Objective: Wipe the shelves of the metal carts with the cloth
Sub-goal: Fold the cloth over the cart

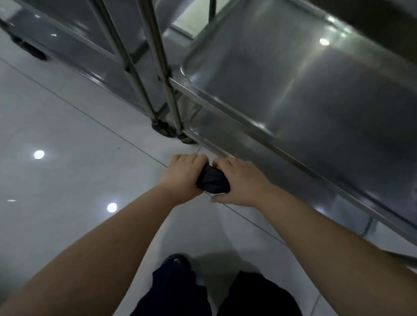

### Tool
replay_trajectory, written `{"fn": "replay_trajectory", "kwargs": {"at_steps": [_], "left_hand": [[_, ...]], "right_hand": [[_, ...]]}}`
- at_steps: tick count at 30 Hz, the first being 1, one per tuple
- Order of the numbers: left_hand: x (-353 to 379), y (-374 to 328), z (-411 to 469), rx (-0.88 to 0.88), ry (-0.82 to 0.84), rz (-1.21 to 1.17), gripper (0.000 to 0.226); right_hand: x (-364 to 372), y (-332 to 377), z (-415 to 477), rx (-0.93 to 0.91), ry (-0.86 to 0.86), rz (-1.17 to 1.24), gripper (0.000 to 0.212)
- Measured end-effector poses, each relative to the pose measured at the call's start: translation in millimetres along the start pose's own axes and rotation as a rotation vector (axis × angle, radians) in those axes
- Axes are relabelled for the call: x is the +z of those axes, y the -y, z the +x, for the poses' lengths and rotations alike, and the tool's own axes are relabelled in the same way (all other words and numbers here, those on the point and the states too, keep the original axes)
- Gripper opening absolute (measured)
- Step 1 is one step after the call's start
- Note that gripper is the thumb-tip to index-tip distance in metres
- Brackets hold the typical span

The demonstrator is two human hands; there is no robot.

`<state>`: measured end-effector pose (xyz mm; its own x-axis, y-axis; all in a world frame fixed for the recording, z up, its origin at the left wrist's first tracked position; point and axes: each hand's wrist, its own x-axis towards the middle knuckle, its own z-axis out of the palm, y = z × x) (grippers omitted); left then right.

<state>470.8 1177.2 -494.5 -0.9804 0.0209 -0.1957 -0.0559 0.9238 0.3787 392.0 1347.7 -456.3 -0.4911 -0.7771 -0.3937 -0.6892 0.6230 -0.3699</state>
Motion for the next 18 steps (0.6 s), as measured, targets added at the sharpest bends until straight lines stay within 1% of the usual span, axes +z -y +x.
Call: {"fn": "replay_trajectory", "kwargs": {"at_steps": [1,3,4,6,8,9,10,12,16,18], "left_hand": [[-22,-2,-12,-0.008,0.011,-0.018,0.045],[-65,-7,-35,-0.019,0.017,-0.036,0.049],[-87,-11,-46,-0.023,0.013,-0.037,0.054],[-132,-20,-66,-0.01,0.011,-0.022,0.068],[-181,-32,-84,0.018,0.042,0.013,0.083],[-207,-40,-93,0.027,0.064,0.023,0.087],[-233,-50,-103,0.035,0.075,0.021,0.086],[-280,-70,-120,0.045,0.071,-0.013,0.074],[-363,-106,-139,0.024,0.107,-0.087,0.054],[-405,-126,-142,0.045,0.13,-0.13,0.056]], "right_hand": [[-16,15,-7,-0.024,0.017,0.016,0.059],[-52,43,-20,-0.072,0.036,0.035,0.042],[-71,57,-27,-0.093,0.033,0.039,0.037],[-110,84,-42,-0.114,0.027,0.057,0.036],[-151,107,-60,-0.106,0.031,0.096,0.041],[-171,118,-70,-0.1,0.029,0.112,0.042],[-190,129,-81,-0.095,0.022,0.12,0.044],[-228,151,-102,-0.079,0.004,0.109,0.044],[-302,191,-144,-0.013,-0.074,0.008,0.048],[-340,205,-161,0.019,-0.125,-0.063,0.049]]}}
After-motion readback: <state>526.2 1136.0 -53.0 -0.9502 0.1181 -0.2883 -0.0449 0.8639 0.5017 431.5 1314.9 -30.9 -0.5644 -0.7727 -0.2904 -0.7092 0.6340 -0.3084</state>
